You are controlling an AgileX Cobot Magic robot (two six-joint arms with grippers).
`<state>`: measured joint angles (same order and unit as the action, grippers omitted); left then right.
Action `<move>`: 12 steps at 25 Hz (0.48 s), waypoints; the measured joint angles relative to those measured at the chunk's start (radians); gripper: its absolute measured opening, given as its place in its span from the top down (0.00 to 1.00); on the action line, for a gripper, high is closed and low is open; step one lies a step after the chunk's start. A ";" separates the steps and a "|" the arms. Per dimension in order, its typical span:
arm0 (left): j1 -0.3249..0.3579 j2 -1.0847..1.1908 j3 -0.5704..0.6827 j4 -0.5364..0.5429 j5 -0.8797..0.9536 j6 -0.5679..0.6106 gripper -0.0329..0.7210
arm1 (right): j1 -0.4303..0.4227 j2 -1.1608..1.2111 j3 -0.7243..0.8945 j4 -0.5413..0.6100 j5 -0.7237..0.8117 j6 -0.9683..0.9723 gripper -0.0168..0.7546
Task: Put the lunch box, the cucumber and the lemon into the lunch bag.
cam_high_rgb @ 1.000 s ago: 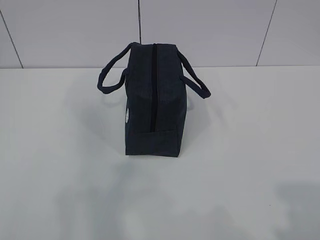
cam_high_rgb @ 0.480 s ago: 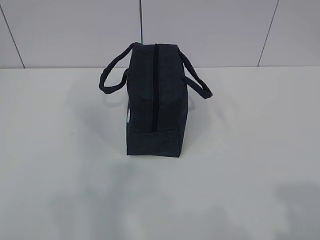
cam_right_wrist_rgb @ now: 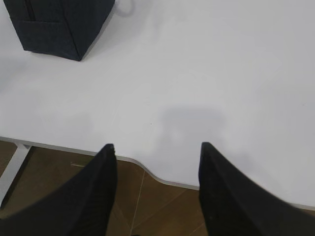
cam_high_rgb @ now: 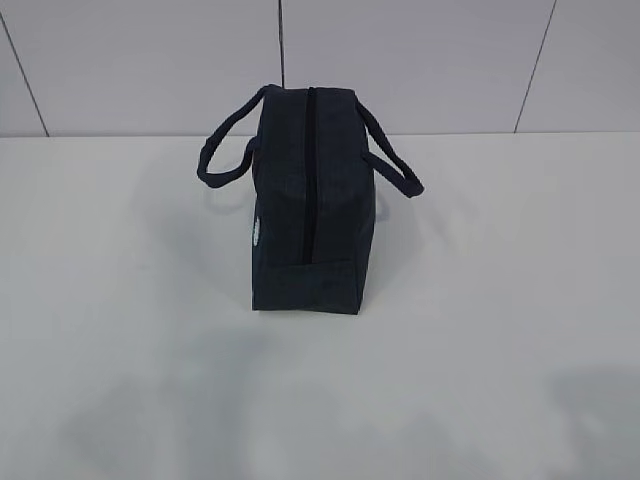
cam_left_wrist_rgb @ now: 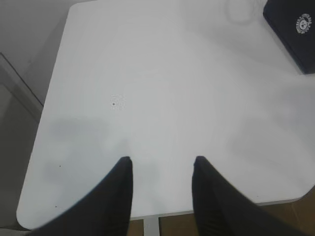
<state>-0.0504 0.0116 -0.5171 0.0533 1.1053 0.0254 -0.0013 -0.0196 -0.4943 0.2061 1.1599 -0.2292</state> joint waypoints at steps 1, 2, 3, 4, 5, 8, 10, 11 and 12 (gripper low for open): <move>0.002 0.000 0.000 0.000 0.000 0.000 0.57 | 0.000 0.000 0.000 0.000 0.000 0.002 0.45; 0.007 0.000 0.000 0.000 -0.002 0.000 0.57 | 0.000 0.000 0.000 0.000 0.000 0.002 0.45; 0.009 0.000 0.000 0.000 -0.002 0.000 0.57 | 0.000 0.000 0.000 0.000 0.000 0.002 0.45; 0.009 0.000 0.000 -0.001 -0.002 0.000 0.57 | 0.000 0.000 0.000 0.000 0.000 0.002 0.45; 0.009 0.000 0.000 -0.001 -0.002 0.000 0.57 | 0.000 0.000 0.000 0.000 0.000 0.002 0.45; 0.009 0.000 0.000 -0.001 -0.002 0.000 0.57 | 0.000 0.000 0.000 0.000 0.000 0.002 0.45; 0.009 0.000 0.000 -0.001 -0.002 0.000 0.57 | 0.000 0.000 0.000 0.000 0.000 0.002 0.45; 0.009 0.000 0.000 -0.001 -0.002 0.000 0.57 | 0.000 0.000 0.000 0.000 0.000 0.002 0.45; 0.009 0.000 0.000 -0.001 -0.002 0.000 0.57 | 0.000 0.000 0.000 0.000 0.000 0.002 0.45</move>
<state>-0.0417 0.0116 -0.5171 0.0519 1.1037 0.0254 -0.0013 -0.0196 -0.4943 0.2061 1.1599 -0.2274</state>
